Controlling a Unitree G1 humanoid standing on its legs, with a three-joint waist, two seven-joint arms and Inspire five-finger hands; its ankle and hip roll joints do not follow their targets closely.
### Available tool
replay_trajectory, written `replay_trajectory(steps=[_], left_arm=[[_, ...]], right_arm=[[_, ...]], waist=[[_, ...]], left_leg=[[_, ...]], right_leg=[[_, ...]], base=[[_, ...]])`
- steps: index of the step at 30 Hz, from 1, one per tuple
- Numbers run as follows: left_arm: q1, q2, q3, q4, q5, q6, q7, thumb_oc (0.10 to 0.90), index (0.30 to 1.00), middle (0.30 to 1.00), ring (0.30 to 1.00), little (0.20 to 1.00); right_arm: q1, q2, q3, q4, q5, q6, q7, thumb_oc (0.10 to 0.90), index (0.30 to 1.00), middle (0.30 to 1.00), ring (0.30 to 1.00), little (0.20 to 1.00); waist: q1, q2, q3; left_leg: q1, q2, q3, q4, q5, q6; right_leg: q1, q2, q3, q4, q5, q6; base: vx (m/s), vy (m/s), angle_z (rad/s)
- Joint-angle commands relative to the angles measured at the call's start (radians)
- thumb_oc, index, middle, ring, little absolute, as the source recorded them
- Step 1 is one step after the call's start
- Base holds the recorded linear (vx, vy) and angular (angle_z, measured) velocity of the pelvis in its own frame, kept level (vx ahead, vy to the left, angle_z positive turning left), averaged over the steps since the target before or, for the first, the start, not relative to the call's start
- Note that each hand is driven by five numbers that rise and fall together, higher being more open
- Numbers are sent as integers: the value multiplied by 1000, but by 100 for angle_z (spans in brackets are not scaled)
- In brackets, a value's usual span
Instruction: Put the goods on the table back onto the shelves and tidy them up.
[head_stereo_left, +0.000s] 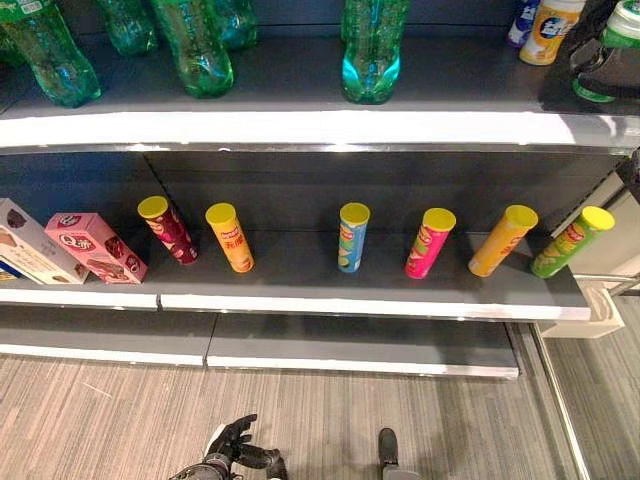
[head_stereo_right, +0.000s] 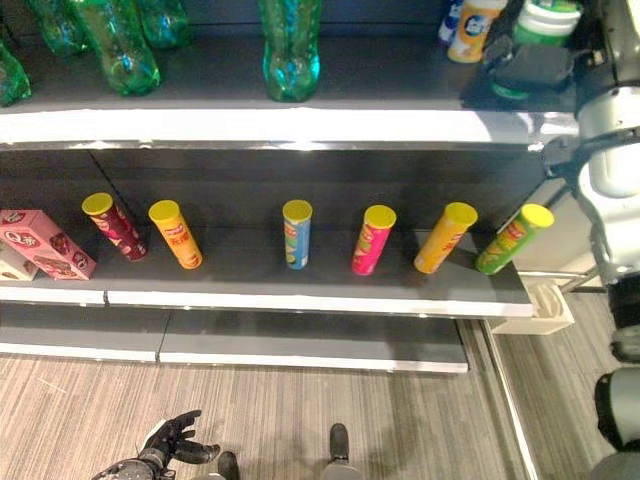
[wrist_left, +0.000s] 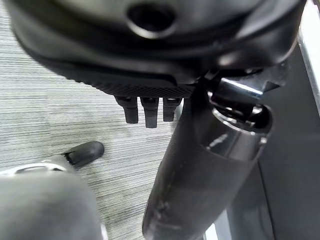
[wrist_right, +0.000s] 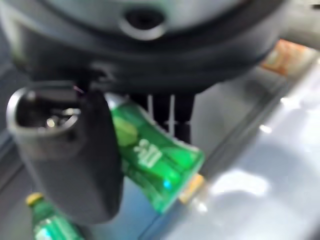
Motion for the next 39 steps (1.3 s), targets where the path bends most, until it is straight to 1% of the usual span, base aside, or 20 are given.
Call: replay_trajectory(steps=[1, 9, 18, 25, 39], left_arm=[[-68, 83, -43, 2, -22, -28, 11, 800, 900, 900, 900, 900], [-65, 85, -40, -10, -28, -28, 12, 800, 900, 900, 900, 900], [-62, 81, -35, -11, -24, -27, 14, 800, 900, 900, 900, 900], [-72, 79, -43, -21, -7, -26, 20, 800, 900, 900, 900, 900], [-74, 79, -49, -17, -9, -22, 23, 800, 900, 900, 900, 900]], right_arm=[[-137, -20, -65, -14, 11, -50, -21, 400, 300, 300, 300, 300], [-95, 1, -95, -32, -5, -46, -30, 400, 300, 300, 300, 300], [-68, -4, -120, -46, -32, -44, -40, 400, 300, 300, 300, 300], [-43, -6, -140, -62, -117, -32, -69, 400, 300, 300, 300, 300], [-55, 38, -140, -40, -96, -35, -85, 400, 300, 300, 300, 300]], waist=[[29, -34, -3], [35, -25, 4], [35, -24, 4], [29, -20, 7], [40, -19, 7]], left_leg=[[53, 42, -21, 4, -100, -70], [45, 43, -31, 4, -95, -71], [46, 42, -29, 4, -98, -69], [51, 38, -23, 4, -104, -65], [49, 37, -29, 4, -106, -62]], right_leg=[[62, -50, -56, 124, -268, 65], [57, -48, -70, 133, -275, 61], [55, -49, -70, 133, -274, 61], [56, -53, -68, 128, -269, 64], [64, -58, -78, 122, -266, 64]], base=[[4, -25, 8], [7, -14, 5], [0, 0, 0], [0, 0, 0], [0, 0, 0]])
